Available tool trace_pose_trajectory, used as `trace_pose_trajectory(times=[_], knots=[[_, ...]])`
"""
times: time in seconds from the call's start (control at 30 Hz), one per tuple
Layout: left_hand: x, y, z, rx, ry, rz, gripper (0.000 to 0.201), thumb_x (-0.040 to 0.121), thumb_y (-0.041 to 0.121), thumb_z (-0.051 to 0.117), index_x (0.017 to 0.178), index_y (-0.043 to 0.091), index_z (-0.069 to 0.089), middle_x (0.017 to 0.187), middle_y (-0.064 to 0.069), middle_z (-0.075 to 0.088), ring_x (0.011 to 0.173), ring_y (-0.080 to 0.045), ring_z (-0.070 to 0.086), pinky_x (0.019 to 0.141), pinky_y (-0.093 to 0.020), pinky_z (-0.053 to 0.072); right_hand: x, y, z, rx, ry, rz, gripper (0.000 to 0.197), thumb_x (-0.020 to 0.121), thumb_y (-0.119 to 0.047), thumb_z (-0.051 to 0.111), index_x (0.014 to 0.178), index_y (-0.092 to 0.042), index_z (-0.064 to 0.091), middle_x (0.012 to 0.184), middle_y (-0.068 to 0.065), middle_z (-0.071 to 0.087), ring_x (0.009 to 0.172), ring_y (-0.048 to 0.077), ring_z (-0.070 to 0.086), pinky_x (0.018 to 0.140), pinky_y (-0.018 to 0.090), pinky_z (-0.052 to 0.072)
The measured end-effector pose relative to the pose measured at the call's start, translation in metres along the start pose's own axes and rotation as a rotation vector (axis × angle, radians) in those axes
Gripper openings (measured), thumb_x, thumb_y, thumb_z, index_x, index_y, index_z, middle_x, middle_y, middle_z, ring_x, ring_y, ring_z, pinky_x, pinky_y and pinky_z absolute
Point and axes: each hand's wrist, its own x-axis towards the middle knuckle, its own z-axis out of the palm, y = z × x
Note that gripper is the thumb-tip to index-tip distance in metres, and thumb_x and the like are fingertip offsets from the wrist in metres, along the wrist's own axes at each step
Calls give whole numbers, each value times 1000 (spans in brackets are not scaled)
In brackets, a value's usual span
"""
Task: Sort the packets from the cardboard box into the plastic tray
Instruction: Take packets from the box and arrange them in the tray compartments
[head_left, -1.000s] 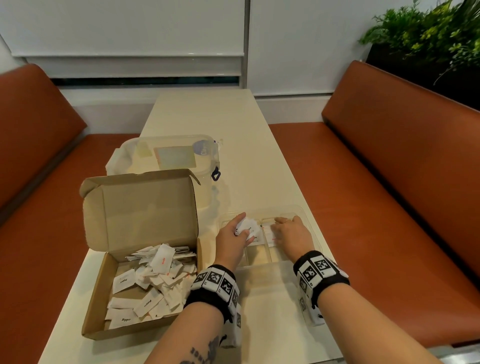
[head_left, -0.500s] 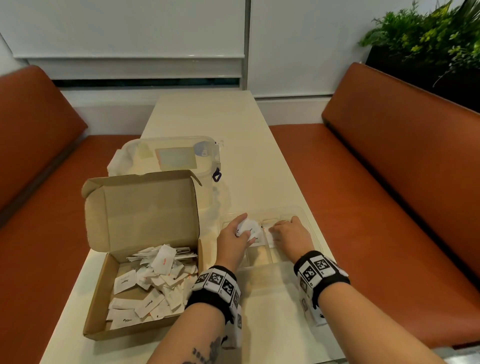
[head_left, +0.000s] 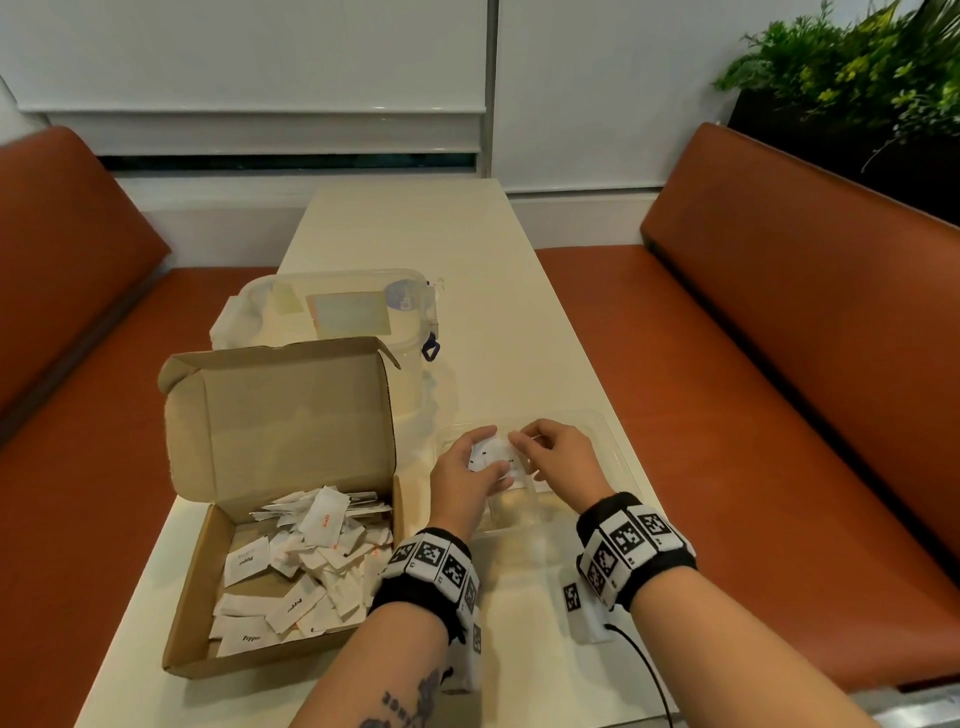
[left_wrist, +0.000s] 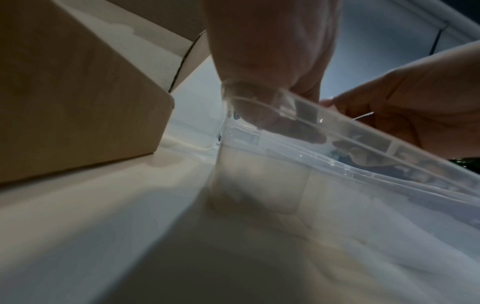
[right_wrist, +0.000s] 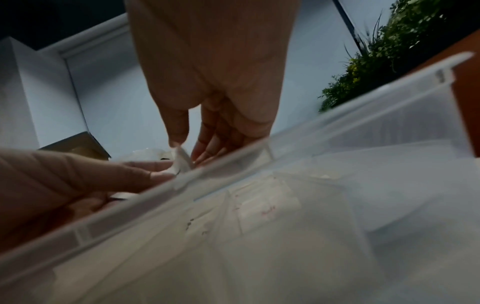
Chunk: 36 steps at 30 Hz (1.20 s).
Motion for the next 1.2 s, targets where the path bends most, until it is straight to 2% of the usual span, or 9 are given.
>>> trace_pose_trajectory(times=[0.23,0.4,0.5,0.57,0.63,0.77,0.9,1.0,1.2], knots=[[-3,3,1,31,47,38,29,88,-1,61,109,18,63,117,-5,53,93,-20,65,68,-24,59,-4,5,-2,46,-24,43,19,77,-3,73,93,-10,64,73,13,62,67,18,61,73,33,54],[-2,3,1,66,192,99,32,94,-1,49,119,16,61,125,-14,56,102,-32,62,70,-15,56,2,14,-4,-75,86,31,8,78,-9,72,84,-13,68,65,0,54,63,13,49,63,22,42],[-1,2,2,68,212,108,34,95,0,48,120,18,60,126,-17,56,108,-38,59,75,-16,56,2,19,-1,-169,46,38,6,78,-15,72,78,-16,67,67,-2,56,67,13,52,58,18,39],[-1,3,2,69,202,106,34,95,0,47,120,19,60,127,-16,56,105,-32,61,76,-16,56,4,23,5,-237,23,28,4,78,-18,73,77,-17,69,77,-2,62,81,13,53,66,18,40],[-1,3,2,63,192,98,34,95,-1,47,119,20,60,128,-15,55,105,-29,62,77,-16,56,5,27,11,-319,46,26,7,77,-23,74,79,-18,72,93,-2,59,99,13,42,82,22,35],[-2,3,1,59,174,83,35,95,-2,47,120,19,60,129,-13,55,104,-24,62,76,-15,55,9,30,17,-422,87,27,12,77,-29,75,82,-19,74,105,0,50,107,16,32,89,19,26],[-2,3,1,85,174,83,36,94,-2,48,121,19,61,128,-9,56,105,-23,62,76,-16,56,9,26,21,-568,58,-30,16,80,-30,71,87,-16,74,111,1,51,109,20,34,94,24,34],[-2,2,1,97,178,87,37,94,-2,48,121,20,60,125,-7,57,92,-17,63,77,-18,56,7,23,22,-671,22,-63,18,85,-28,65,95,-15,73,116,4,51,112,23,36,96,30,39],[-1,3,1,89,174,78,37,94,-2,49,122,18,60,127,-11,57,100,-21,63,83,-26,56,4,21,25,-783,61,-209,17,82,-13,62,98,-16,63,115,3,50,106,22,39,83,27,42]])
